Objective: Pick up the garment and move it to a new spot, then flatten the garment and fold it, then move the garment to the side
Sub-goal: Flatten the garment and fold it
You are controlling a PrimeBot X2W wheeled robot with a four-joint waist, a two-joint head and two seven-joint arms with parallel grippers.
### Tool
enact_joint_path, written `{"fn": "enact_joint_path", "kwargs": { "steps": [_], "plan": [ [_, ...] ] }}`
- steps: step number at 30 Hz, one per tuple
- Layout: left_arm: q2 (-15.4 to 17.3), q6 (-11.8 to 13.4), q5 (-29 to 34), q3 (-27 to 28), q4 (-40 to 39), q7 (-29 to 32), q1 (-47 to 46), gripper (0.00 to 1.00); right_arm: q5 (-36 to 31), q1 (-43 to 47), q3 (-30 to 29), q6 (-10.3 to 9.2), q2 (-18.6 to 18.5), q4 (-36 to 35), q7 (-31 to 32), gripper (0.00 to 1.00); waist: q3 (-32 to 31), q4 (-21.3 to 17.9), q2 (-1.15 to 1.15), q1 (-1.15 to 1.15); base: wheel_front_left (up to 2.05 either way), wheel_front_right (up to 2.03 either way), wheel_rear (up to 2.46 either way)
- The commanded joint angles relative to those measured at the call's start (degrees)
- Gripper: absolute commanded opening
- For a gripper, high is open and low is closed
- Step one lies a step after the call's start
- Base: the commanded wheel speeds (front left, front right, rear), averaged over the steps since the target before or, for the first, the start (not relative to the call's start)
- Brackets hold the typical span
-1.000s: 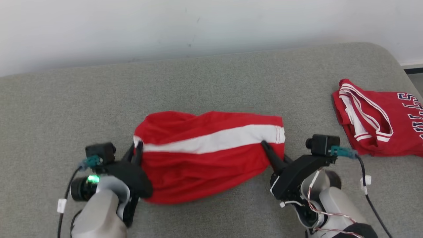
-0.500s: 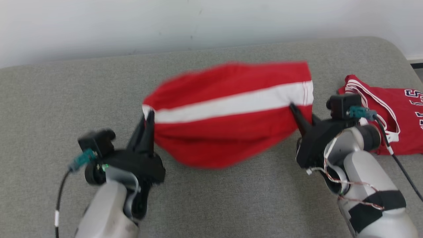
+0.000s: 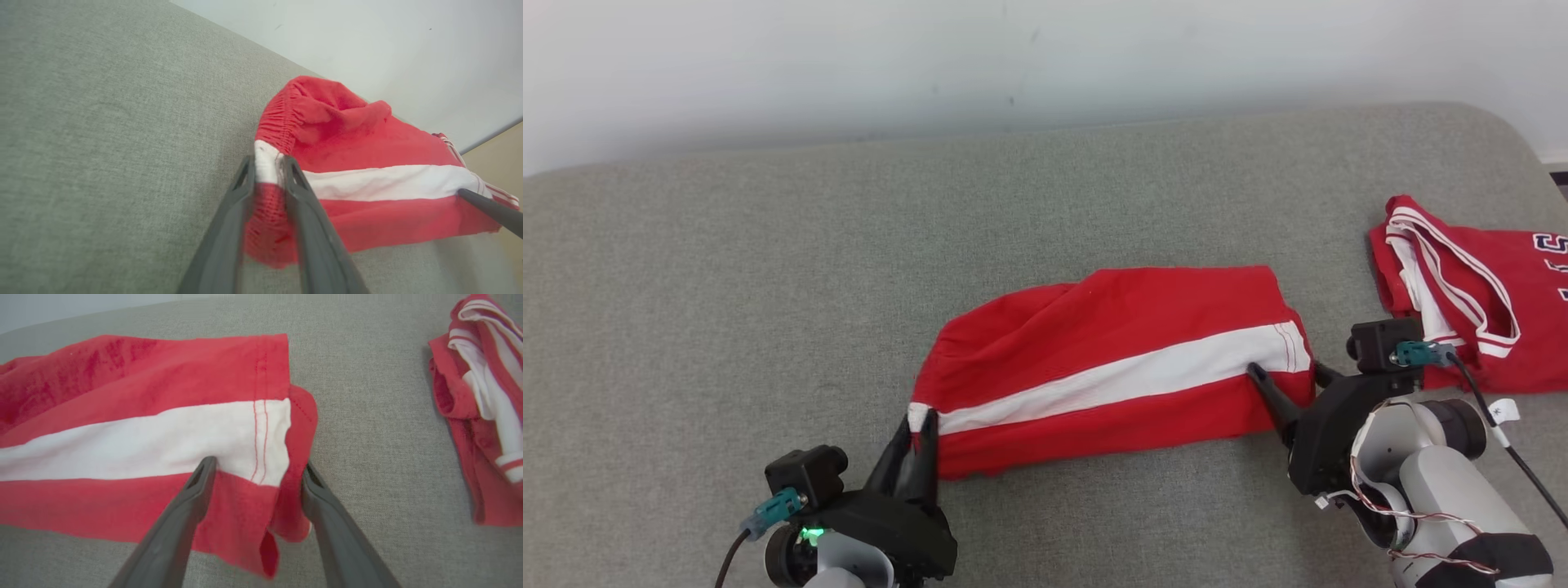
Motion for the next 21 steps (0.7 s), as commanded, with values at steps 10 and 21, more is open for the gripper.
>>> {"fn": "enact_joint_path", "kwargs": {
  "steps": [10, 21],
  "plan": [
    [1.02, -1.14, 9.77, 4.63, -8.54, -0.24, 5.58, 1.00, -6.52, 5.00, -6.47, -0.15, 0.14, -5.96, -7.88, 1.00, -3.95, 0.06, 0.00, 0.00, 0.00, 0.00, 0.00],
    [0.44, -1.51, 22.71, 17.16, -25.52, -0.18, 17.28, 1.00, -12.95, 16.44, -13.18, -0.15, 4.92, -15.96, -20.01, 1.00, -8.40, -0.48, 0.00, 0.00, 0.00, 0.00, 0.00]
  ]
}}
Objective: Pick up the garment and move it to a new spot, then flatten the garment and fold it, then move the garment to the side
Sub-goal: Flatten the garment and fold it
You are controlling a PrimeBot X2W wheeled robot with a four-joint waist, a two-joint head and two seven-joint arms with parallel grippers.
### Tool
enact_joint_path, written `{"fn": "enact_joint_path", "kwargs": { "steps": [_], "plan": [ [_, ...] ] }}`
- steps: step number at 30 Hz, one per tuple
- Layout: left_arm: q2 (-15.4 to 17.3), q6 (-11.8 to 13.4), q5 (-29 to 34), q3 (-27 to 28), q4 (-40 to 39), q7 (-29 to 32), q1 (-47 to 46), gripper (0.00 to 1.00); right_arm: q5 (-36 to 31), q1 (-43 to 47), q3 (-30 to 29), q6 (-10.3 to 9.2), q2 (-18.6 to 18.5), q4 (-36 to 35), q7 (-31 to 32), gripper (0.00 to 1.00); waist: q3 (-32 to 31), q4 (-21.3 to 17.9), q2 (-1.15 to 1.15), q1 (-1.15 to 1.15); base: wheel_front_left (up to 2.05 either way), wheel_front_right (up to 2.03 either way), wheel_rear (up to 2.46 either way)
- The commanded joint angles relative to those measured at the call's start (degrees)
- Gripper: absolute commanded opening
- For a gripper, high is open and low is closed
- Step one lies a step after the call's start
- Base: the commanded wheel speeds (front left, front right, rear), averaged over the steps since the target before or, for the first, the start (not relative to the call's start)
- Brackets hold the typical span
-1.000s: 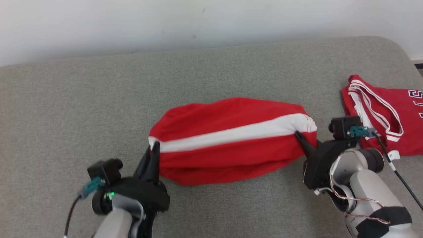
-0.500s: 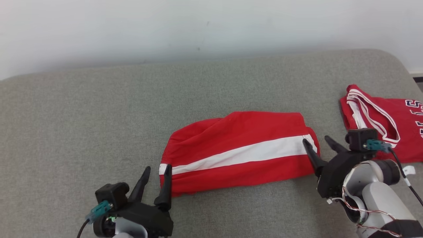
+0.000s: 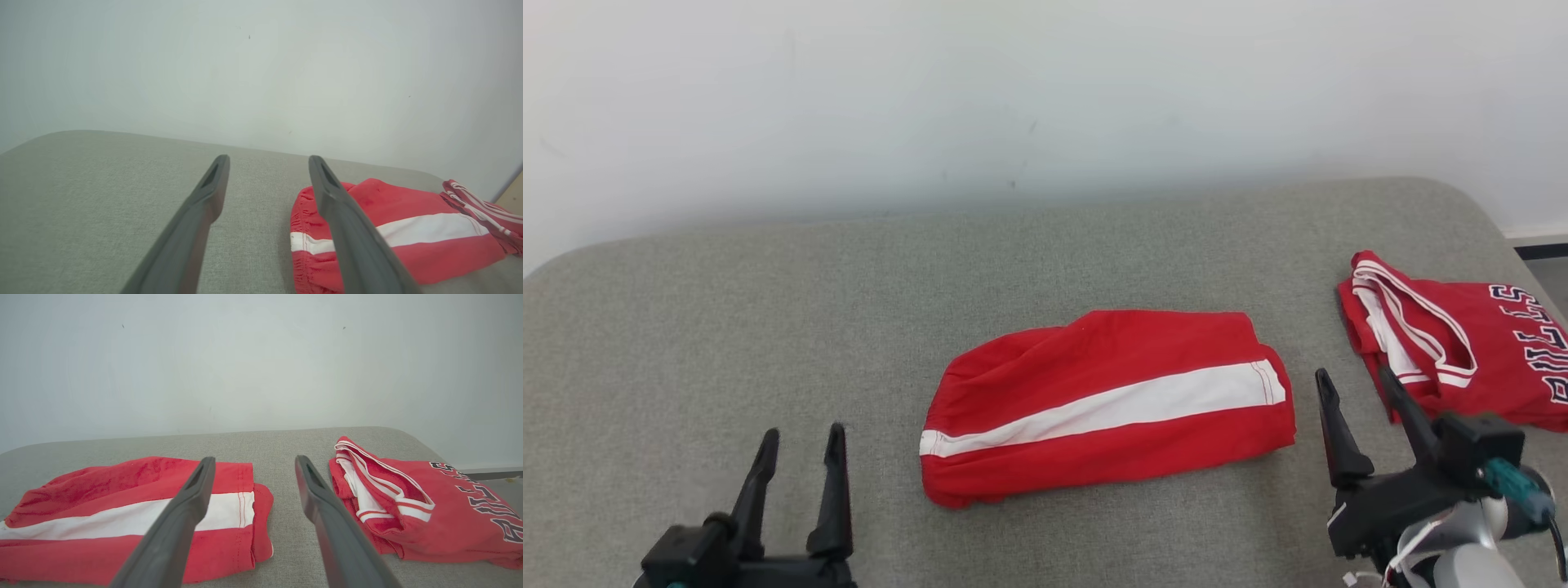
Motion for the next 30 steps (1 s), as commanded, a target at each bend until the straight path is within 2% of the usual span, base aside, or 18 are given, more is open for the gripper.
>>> {"fn": "enact_joint_path", "kwargs": {
  "steps": [1, 9, 14, 18, 23, 30],
  "plan": [
    [-0.21, 0.04, 1.90, 1.79, -1.58, -0.08, 2.52, 1.00, 0.95, 2.02, -0.33, -0.15, 0.92, -0.82, -2.34, 1.00, -1.24, -0.28, 0.01, 0.01, 0.00, 0.00, 0.00],
    [-0.30, -1.22, 5.90, 7.68, -1.62, -0.09, 6.49, 1.00, 2.33, 5.45, 0.67, -0.15, -1.46, 0.77, -6.00, 1.00, -3.13, 0.08, 0.01, 0.01, 0.00, 0.00, 0.00],
    [-0.34, -2.07, 6.56, 8.46, -0.30, -0.09, 7.19, 1.00, 3.26, 4.93, 0.86, -0.15, -1.83, 1.88, -6.10, 1.00, -3.52, 0.22, 0.01, 0.01, 0.00, 0.00, 0.00],
    [-0.36, -2.76, 7.02, 6.45, 4.29, -0.09, 5.54, 1.00, 4.25, 2.74, 2.13, -0.15, -1.96, 3.01, -4.13, 1.00, -3.16, -0.05, 0.01, 0.01, 0.00, 0.00, 0.00],
    [-0.35, -2.97, 6.52, 2.87, 13.44, 0.01, 0.16, 1.00, 6.80, -1.75, 5.98, -0.15, -2.70, 5.93, 1.56, 1.00, -1.79, -1.01, 0.01, 0.01, 0.00, 0.00, 0.00],
    [-0.40, -3.06, 6.21, -1.20, 24.06, 3.70, -9.67, 1.00, 10.77, -9.93, 11.64, -0.15, -3.84, 11.31, 8.74, 1.00, 0.82, -2.29, 0.01, 0.01, 0.00, 0.00, 0.00]
  ]
}}
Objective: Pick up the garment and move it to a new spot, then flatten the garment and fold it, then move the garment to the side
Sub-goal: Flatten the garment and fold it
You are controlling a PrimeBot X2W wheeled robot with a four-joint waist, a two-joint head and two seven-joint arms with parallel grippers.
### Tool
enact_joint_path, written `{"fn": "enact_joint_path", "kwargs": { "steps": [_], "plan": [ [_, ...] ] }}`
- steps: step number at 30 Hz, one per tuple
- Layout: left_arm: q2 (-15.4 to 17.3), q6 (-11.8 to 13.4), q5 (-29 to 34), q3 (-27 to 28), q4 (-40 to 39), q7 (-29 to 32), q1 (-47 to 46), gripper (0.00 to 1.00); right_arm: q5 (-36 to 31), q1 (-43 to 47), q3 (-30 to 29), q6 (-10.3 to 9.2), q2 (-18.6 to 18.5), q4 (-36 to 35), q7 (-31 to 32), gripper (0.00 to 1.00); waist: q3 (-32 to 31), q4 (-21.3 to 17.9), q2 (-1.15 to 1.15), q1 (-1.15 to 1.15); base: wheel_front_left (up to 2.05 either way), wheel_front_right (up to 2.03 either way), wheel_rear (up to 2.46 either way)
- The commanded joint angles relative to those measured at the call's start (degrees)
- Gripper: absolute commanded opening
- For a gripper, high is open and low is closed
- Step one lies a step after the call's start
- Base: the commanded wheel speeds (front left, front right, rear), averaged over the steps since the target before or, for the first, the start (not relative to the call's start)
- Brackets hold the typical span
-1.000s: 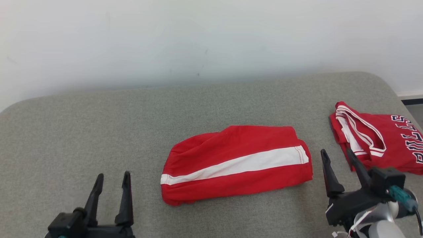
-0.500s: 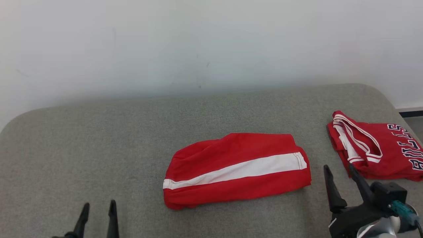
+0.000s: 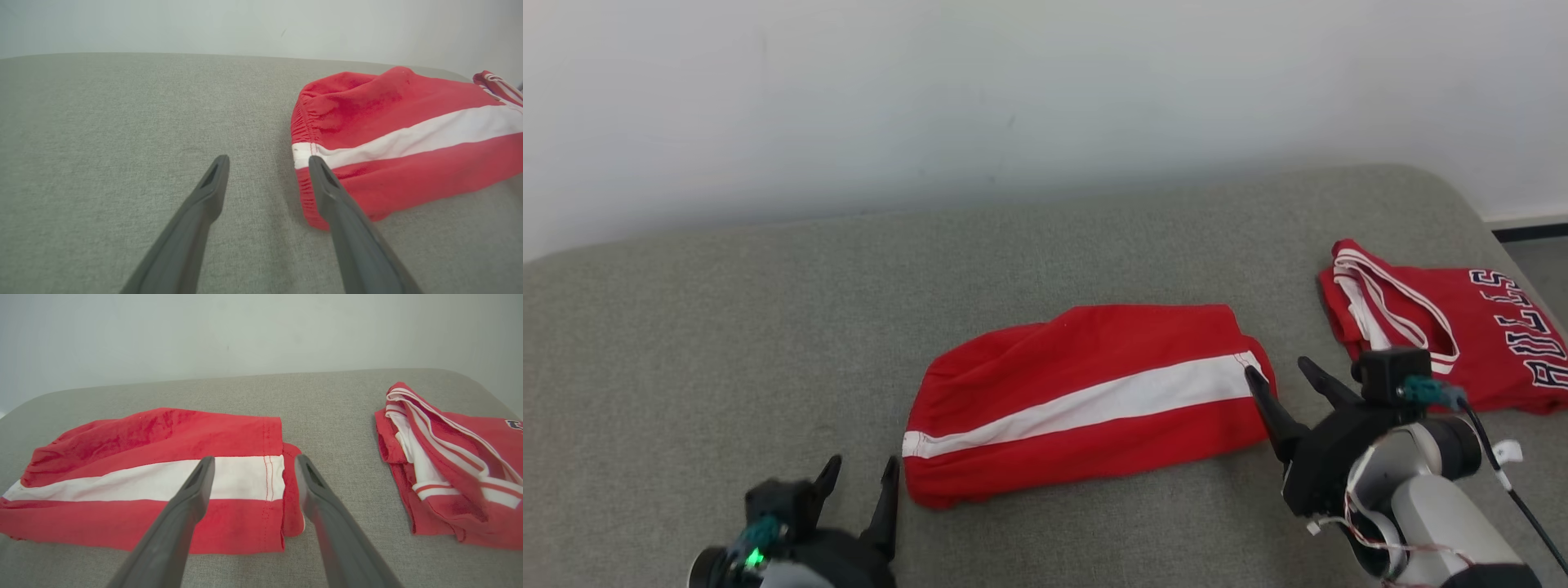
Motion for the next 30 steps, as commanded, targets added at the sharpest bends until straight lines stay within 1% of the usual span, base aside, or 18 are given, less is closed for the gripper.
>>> {"fn": "enact_joint_path", "kwargs": {
  "steps": [1, 5, 7, 10, 14, 15, 16, 17, 18, 19, 25, 30],
  "plan": [
    [0.00, -0.26, -0.36, -0.61, 1.09, 0.69, -2.32, 1.00, 1.07, -1.80, 0.90, -0.15, -0.40, 0.88, 1.33, 1.00, 1.65, -0.68, 0.00, -0.01, 0.00, 0.00, 0.00],
    [0.04, -0.26, -2.87, -2.86, 5.02, 4.87, -7.17, 1.00, 3.59, -5.61, 3.81, -0.15, -0.97, 3.32, 5.42, 1.00, 4.01, -0.63, 0.00, -0.01, 0.00, 0.00, 0.00],
    [-0.03, -0.13, -4.17, -4.37, 6.13, 6.68, -9.40, 1.00, 4.76, -7.00, 4.29, -0.15, -1.04, 4.59, 7.59, 1.00, 4.83, -0.43, 0.00, -0.01, 0.00, 0.00, 0.00],
    [0.06, 1.29, -6.06, -6.23, 7.54, 9.20, -11.43, 1.00, 6.31, -8.40, 5.87, -0.15, -1.15, 5.05, 9.71, 1.00, 5.61, -0.17, 0.00, -0.01, 0.00, 0.00, 0.00],
    [0.02, 2.65, -8.26, -8.36, 7.88, 10.34, -13.12, 1.00, 7.80, -9.10, 7.07, -0.15, -1.78, 4.72, 10.30, 1.00, 6.30, 0.00, 0.00, -0.01, 0.00, 0.00, 0.00],
    [-0.01, 3.11, -9.14, -9.15, 8.35, 11.20, -13.41, 0.98, 8.10, -9.28, 7.68, -0.15, -1.90, 4.65, 10.65, 1.00, 6.49, 0.06, 0.00, -0.01, 0.00, 0.00, 0.00],
    [0.01, 3.06, -9.44, -9.44, 8.38, 11.38, -13.56, 0.87, 8.42, -9.31, 7.91, -0.15, -1.95, 4.55, 10.94, 1.00, 6.57, 0.09, 0.00, -0.01, 0.00, 0.00, 0.00],
    [0.01, 3.12, -9.78, -9.71, 8.46, 11.77, -13.65, 0.65, 9.00, -9.29, 8.02, -0.15, -1.97, 4.49, 11.29, 1.00, 6.64, 0.10, 0.00, -0.01, 0.00, 0.00, 0.00],
    [0.00, 3.26, -10.13, -9.97, 8.51, 11.83, -13.68, 0.26, 9.36, -9.35, 8.12, -0.15, -2.10, 4.29, 11.68, 1.00, 6.77, 0.11, 0.00, -0.01, 0.00, 0.00, 0.00],
    [0.00, 3.29, -10.43, -10.21, 8.48, 11.85, -13.77, 0.00, 9.76, -9.42, 8.28, -0.15, -2.29, 4.16, 12.18, 1.00, 6.93, 0.13, 0.00, -0.01, 0.00, 0.00, 0.00],
    [0.01, 3.38, -12.29, -11.38, 8.48, 11.92, -13.74, 0.00, 11.11, -9.87, 7.52, -0.15, -2.98, 3.70, 13.61, 1.00, 7.76, 0.43, 0.00, -0.01, 0.00, 0.00, 0.00],
    [0.00, 3.78, -13.18, -12.64, 8.61, 10.93, -13.98, 0.00, 9.71, -10.43, 5.10, -0.14, -2.97, 5.06, 14.53, 1.00, 8.20, 0.81, 0.00, -0.01, 0.00, 0.00, 0.00]
  ]
}}
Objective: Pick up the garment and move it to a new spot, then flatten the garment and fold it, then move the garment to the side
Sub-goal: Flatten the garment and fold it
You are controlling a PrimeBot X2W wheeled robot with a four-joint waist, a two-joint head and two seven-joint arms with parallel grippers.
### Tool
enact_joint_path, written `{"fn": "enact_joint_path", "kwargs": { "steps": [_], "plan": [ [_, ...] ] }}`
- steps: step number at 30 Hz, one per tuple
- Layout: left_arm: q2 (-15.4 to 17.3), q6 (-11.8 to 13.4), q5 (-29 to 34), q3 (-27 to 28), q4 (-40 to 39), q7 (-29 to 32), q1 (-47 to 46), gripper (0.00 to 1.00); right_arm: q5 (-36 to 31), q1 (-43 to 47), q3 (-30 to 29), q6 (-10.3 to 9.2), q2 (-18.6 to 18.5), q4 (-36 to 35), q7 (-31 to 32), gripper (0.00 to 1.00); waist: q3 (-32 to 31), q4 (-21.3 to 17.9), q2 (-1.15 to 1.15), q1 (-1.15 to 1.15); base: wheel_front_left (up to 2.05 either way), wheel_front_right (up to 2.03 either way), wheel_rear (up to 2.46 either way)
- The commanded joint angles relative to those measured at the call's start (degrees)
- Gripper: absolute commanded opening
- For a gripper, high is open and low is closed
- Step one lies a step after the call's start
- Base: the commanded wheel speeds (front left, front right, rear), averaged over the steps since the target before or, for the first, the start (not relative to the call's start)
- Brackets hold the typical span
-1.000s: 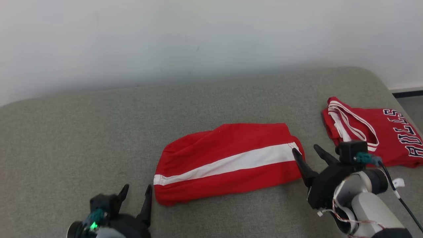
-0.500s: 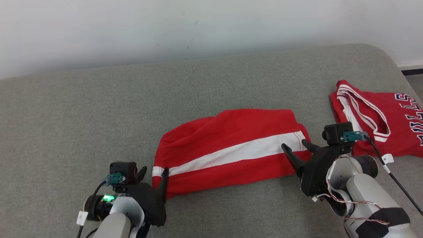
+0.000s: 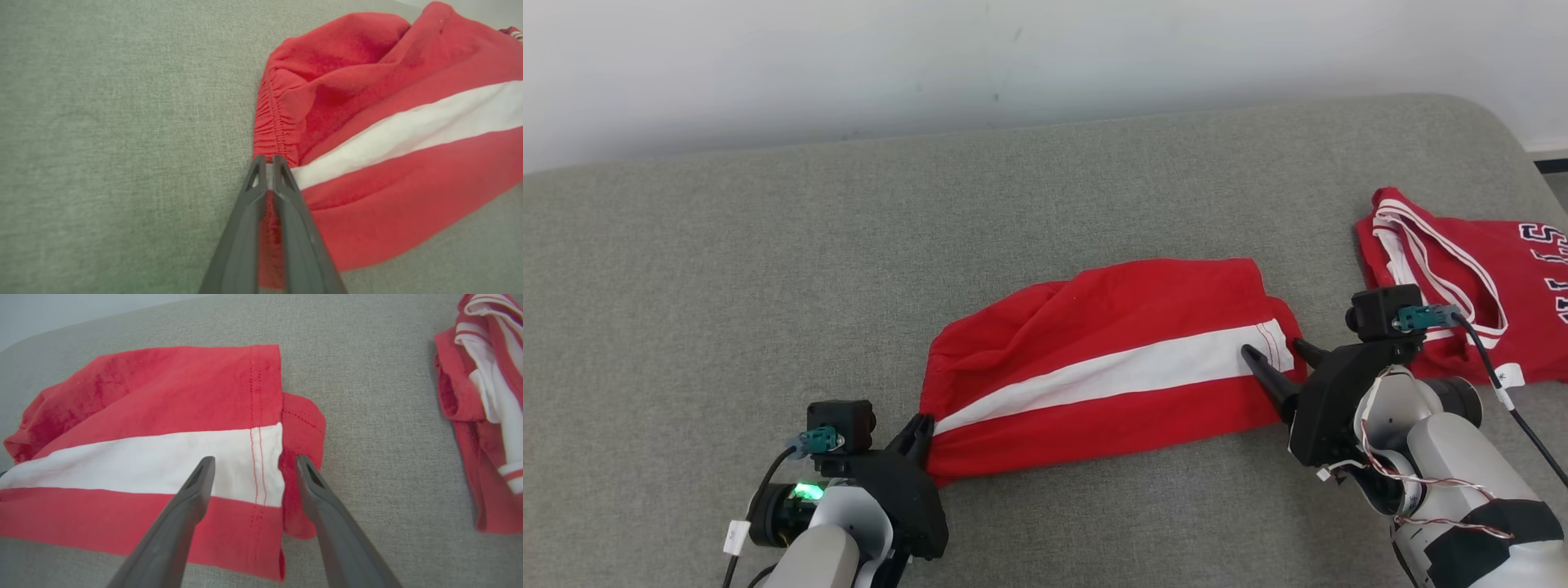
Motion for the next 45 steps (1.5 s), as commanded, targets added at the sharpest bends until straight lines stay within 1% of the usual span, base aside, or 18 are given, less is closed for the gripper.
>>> {"fn": "enact_joint_path", "kwargs": {
  "steps": [1, 6, 14, 15, 16, 17, 18, 19, 20, 27, 30, 31, 34, 36, 39, 42, 44, 45],
  "plan": [
    [0.12, 0.19, -0.21, -0.13, 0.13, -0.30, -0.50, 0.00, -0.33, -0.67, -0.42, -0.15, 0.05, 0.24, 0.02, 1.00, 0.10, 0.06, 0.00, 0.00, 0.00, 0.00, 0.00],
    [0.12, 0.36, -0.86, -0.95, 0.63, -1.07, -1.10, 0.00, -0.39, -0.59, -0.89, -0.15, 1.33, 0.72, 0.90, 1.00, 0.25, 0.09, 0.00, 0.00, 0.00, 0.00, 0.00],
    [0.12, 0.15, -1.53, -1.65, 1.54, -1.85, -1.70, 0.00, 1.54, -0.26, 1.06, -0.15, 2.19, -0.78, 0.64, 1.00, 0.33, -0.18, 0.00, 0.00, 0.00, 0.00, 0.00],
    [0.12, 0.11, -1.66, -1.70, 1.65, -1.89, -1.77, 0.00, 1.98, -0.09, 1.36, -0.15, 2.34, -1.04, 0.68, 0.94, 0.29, -0.22, 0.00, 0.00, 0.00, 0.00, 0.00],
    [0.12, 0.06, -1.77, -1.74, 1.77, -2.07, -1.84, 0.00, 2.42, 0.10, 1.52, -0.15, 2.45, -1.26, 0.66, 0.66, 0.25, -0.26, 0.00, 0.00, 0.00, 0.00, 0.00],
    [0.12, 0.08, -1.86, -1.75, 1.89, -2.17, -1.88, 0.00, 2.95, 0.24, 1.62, -0.15, 2.43, -1.37, 0.67, 0.55, 0.21, -0.30, 0.00, 0.00, 0.00, 0.00, 0.00],
    [0.12, 0.05, -2.00, -1.77, 2.02, -2.22, -1.91, 0.00, 3.30, 0.30, 1.74, -0.15, 2.33, -1.44, 0.71, 0.25, 0.17, -0.35, 0.00, 0.00, 0.00, 0.00, 0.00],
    [0.12, 0.02, -2.06, -1.78, 2.14, -2.23, -1.95, 0.00, 3.35, 0.28, 1.95, -0.15, 2.17, -1.42, 0.71, 0.06, 0.13, -0.40, 0.00, 0.00, 0.00, 0.00, 0.00],
    [0.12, -0.01, -2.14, -1.76, 2.27, -2.32, -1.98, 0.00, 3.25, 0.16, 2.10, -0.15, 1.97, -1.25, 0.58, 0.00, 0.11, -0.44, 0.00, 0.00, 0.00, 0.00, 0.00],
    [0.14, -0.78, -3.52, -1.25, 2.35, -4.07, -2.22, 0.00, 2.30, -2.16, 2.27, -0.14, 2.11, 0.95, -1.52, 0.00, -0.56, -0.63, 0.00, 0.00, 0.00, 0.00, 0.00],
    [0.13, -1.62, -6.49, -0.40, 1.09, -5.39, -2.75, 0.00, 2.66, -3.45, 1.83, -0.15, 2.34, 1.04, -3.60, 0.00, -0.92, -0.62, 0.00, 0.00, 0.00, 0.00, 0.00],
    [0.12, -1.79, -8.26, 0.13, 0.47, -5.53, -3.02, 0.00, 2.94, -3.94, 1.67, -0.15, 2.40, 0.86, -4.39, 0.00, -1.00, -0.62, 0.00, 0.00, 0.00, 0.00, 0.00],
    [0.12, -2.55, -10.62, 0.54, -1.26, -5.52, -4.71, 0.00, 3.86, -5.98, 1.76, -0.15, 2.43, -0.02, -5.91, 0.00, -0.85, -0.64, 0.00, 0.00, 0.00, 0.00, 0.00],
    [0.16, -3.02, -13.71, 1.54, -2.71, -4.85, -6.26, 0.00, 4.87, -7.78, 2.14, -0.15, 2.58, -0.64, -6.28, 0.00, -0.32, -0.89, 0.00, 0.00, 0.00, 0.00, 0.00],
    [0.18, -3.18, -15.51, 2.32, -3.94, -3.50, -8.78, 0.00, 5.61, -10.49, 2.65, -0.15, 2.72, -1.03, -6.40, 0.00, 0.75, -1.29, 0.00, 0.00, 0.00, 0.00, 0.00],
    [0.79, -3.60, -19.10, 4.59, -5.53, -1.01, -13.90, 0.00, 6.08, -16.27, 3.05, -0.15, 2.61, -0.60, -7.49, 0.00, 3.60, -2.07, 0.00, 0.00, 0.00, 0.00, 0.00],
    [1.93, -3.42, -22.18, 7.11, -6.35, 0.81, -17.60, 0.00, 8.68, -20.67, 1.27, -0.14, 4.91, 0.70, -9.31, 0.00, 6.15, -3.31, 0.00, 0.00, 0.00, 0.00, 0.00],
    [2.63, -3.15, -23.30, 8.49, -6.81, 1.64, -19.91, 0.00, 8.47, -23.51, 1.11, -0.14, 5.37, 1.61, -10.07, 0.00, 7.62, -3.89, 0.00, 0.00, 0.00, 0.00, 0.00]
  ]
}}
